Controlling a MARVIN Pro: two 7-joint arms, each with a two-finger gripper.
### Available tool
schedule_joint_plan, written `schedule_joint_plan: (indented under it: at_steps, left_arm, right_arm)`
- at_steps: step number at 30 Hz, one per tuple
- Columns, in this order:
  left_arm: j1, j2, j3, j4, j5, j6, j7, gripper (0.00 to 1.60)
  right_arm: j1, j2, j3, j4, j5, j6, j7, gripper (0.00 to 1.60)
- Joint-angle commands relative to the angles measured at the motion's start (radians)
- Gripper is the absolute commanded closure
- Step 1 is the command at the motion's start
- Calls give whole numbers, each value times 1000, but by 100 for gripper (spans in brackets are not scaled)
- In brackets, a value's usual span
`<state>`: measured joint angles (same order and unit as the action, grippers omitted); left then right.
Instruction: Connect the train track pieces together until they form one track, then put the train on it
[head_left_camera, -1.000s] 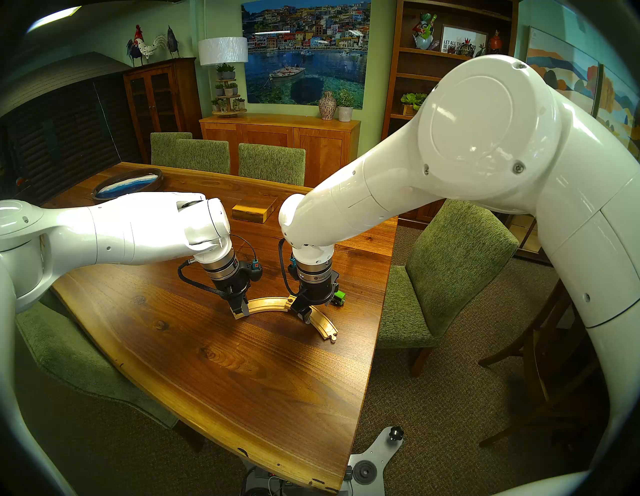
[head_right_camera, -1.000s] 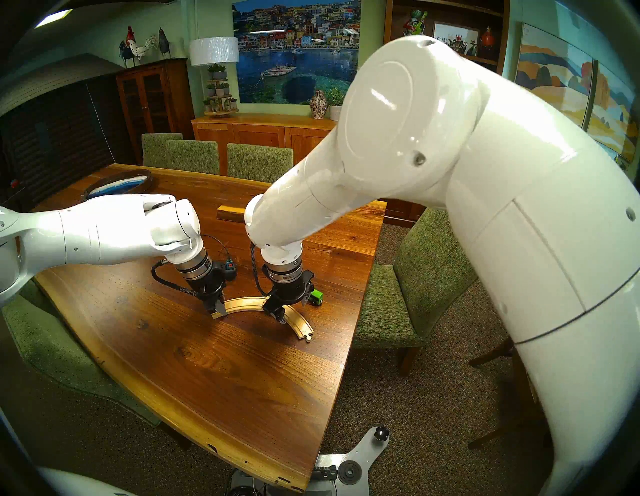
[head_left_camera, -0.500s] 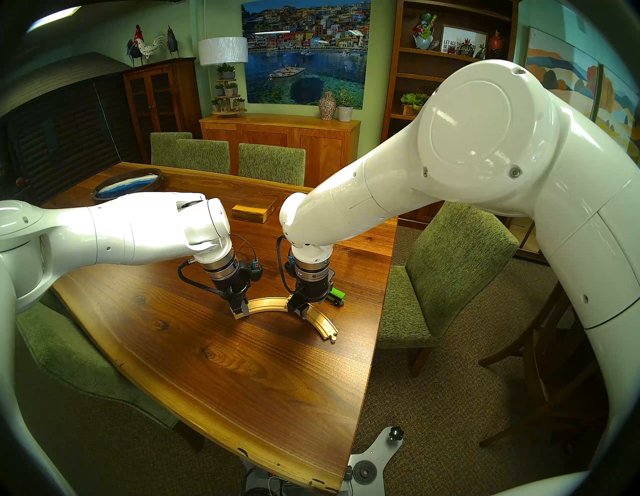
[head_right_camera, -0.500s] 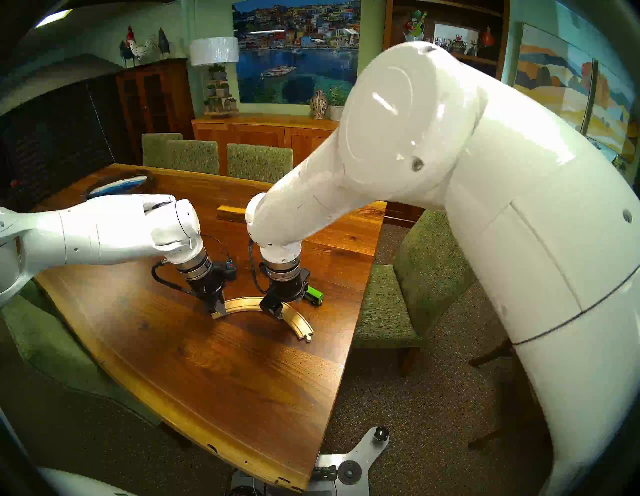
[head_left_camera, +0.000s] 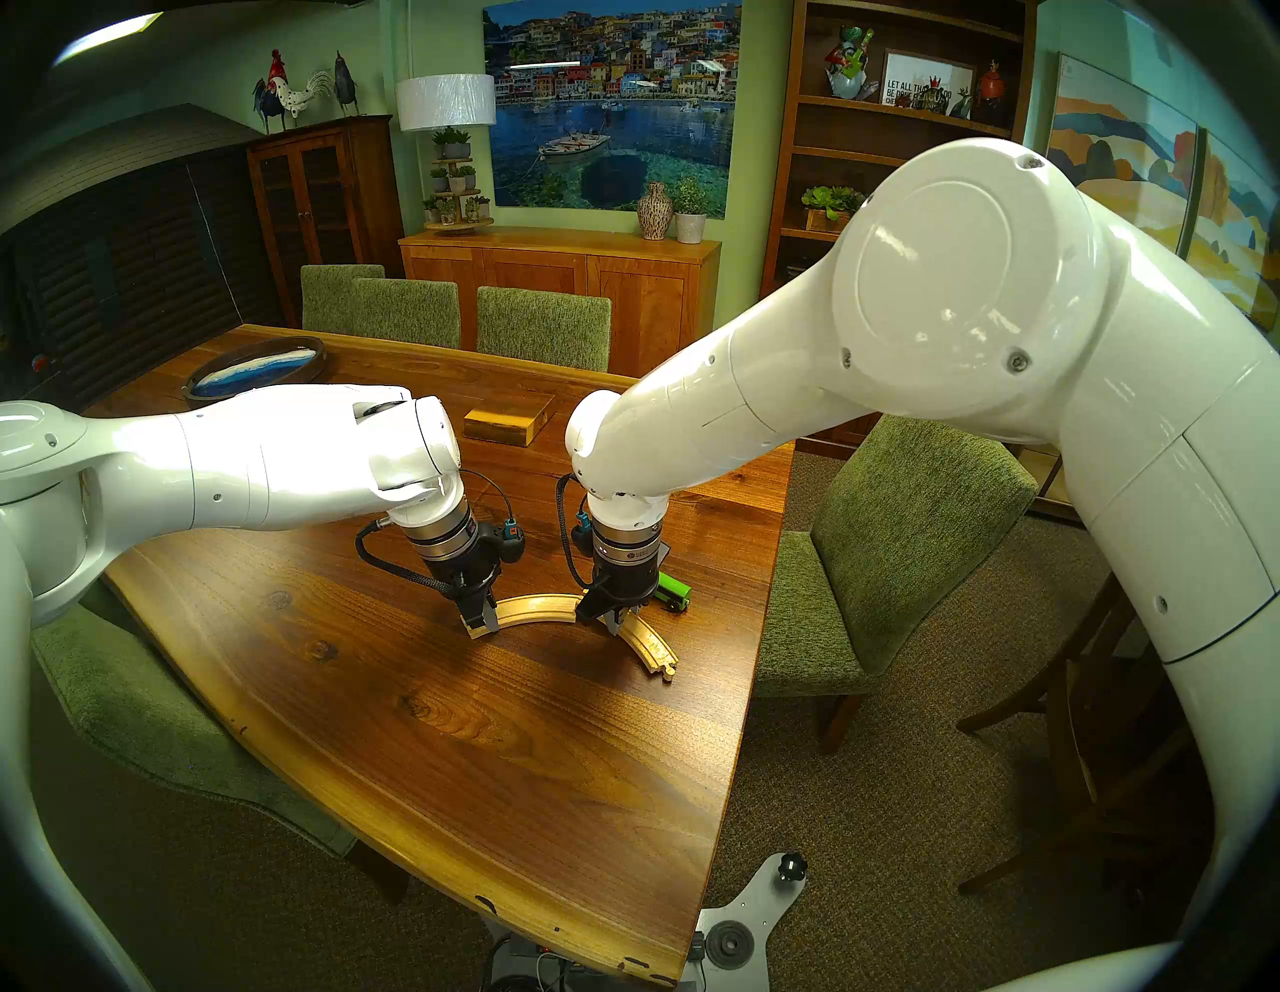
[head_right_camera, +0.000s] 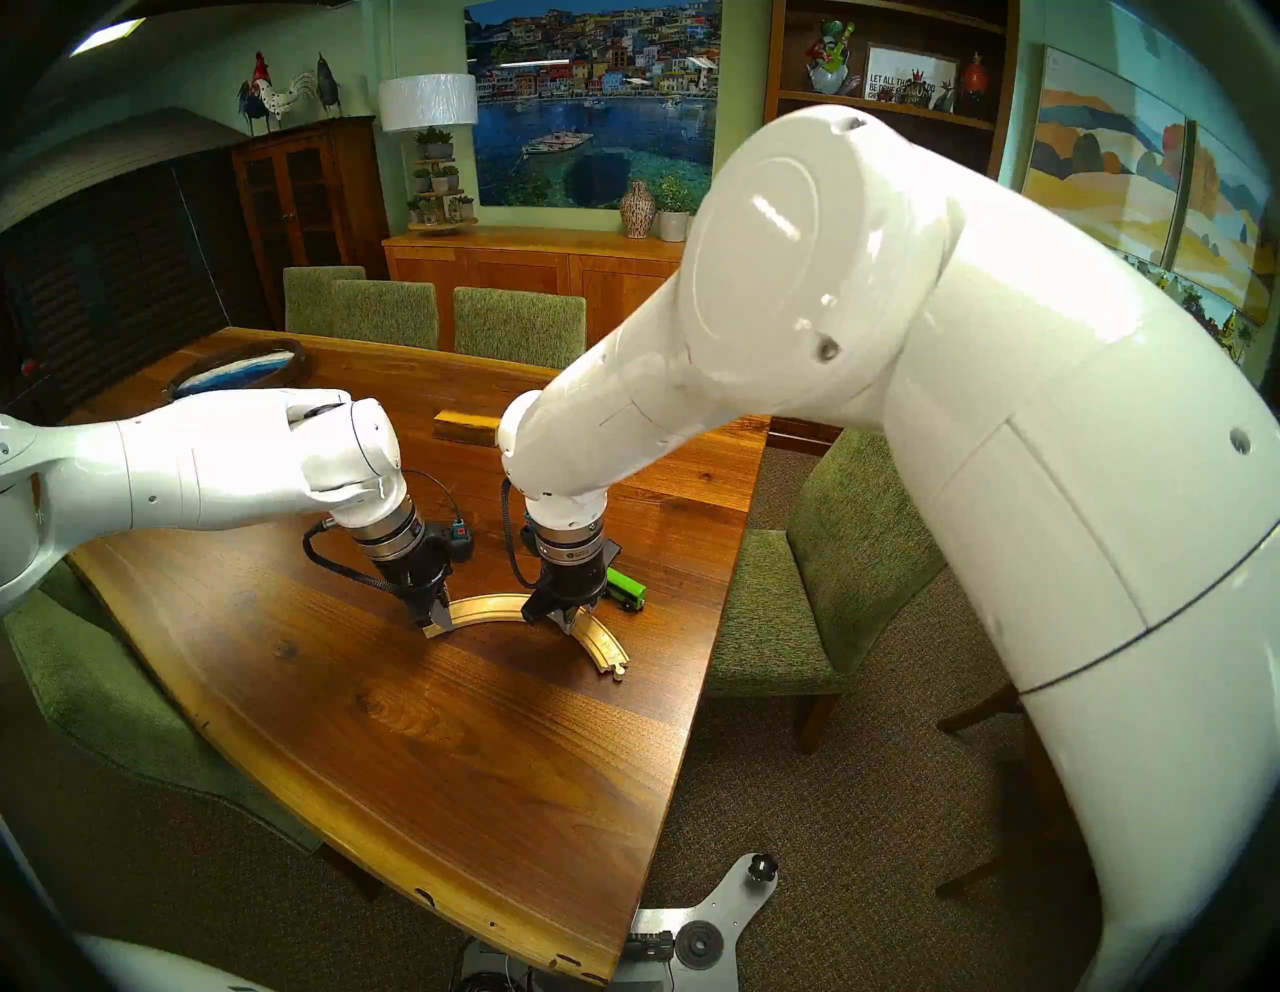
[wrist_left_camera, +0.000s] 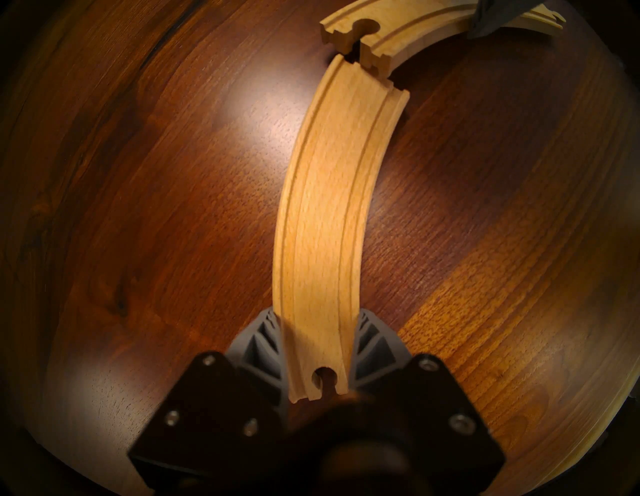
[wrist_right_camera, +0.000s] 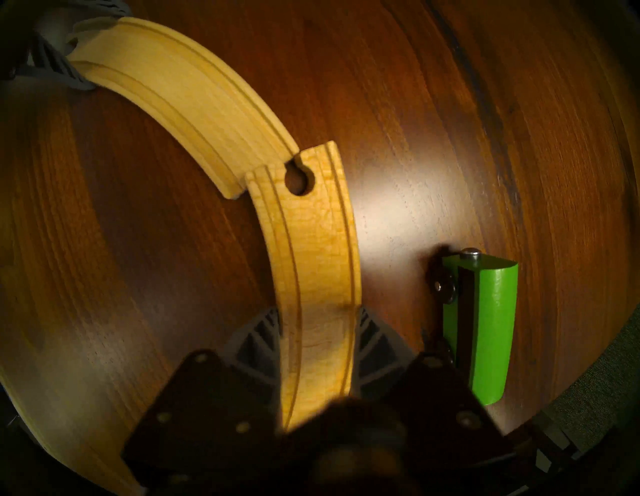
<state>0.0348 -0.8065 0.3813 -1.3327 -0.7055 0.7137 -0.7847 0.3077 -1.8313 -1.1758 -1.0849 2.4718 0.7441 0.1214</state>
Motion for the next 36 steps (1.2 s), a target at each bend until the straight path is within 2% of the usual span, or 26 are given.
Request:
schedule_joint_plan:
  at_steps: [1, 17, 25, 36]
  left_arm:
    - [-17, -1, -14, -3, -2, -2, -1, 160]
    - [-16, 0, -16, -2, 0, -2, -2, 160]
    - [-15, 0, -17, -2, 1, -1, -3, 160]
    - [-14, 0, -19, -2, 3, -1, -4, 160]
  right_arm:
    - [41, 18, -5, -36, 14, -2, -21, 160]
    - [152, 32, -1, -179, 43, -79, -82, 160]
    - [192, 25, 5, -246, 53, -162, -150, 160]
    - [206, 17, 11, -273, 41, -191, -176, 160]
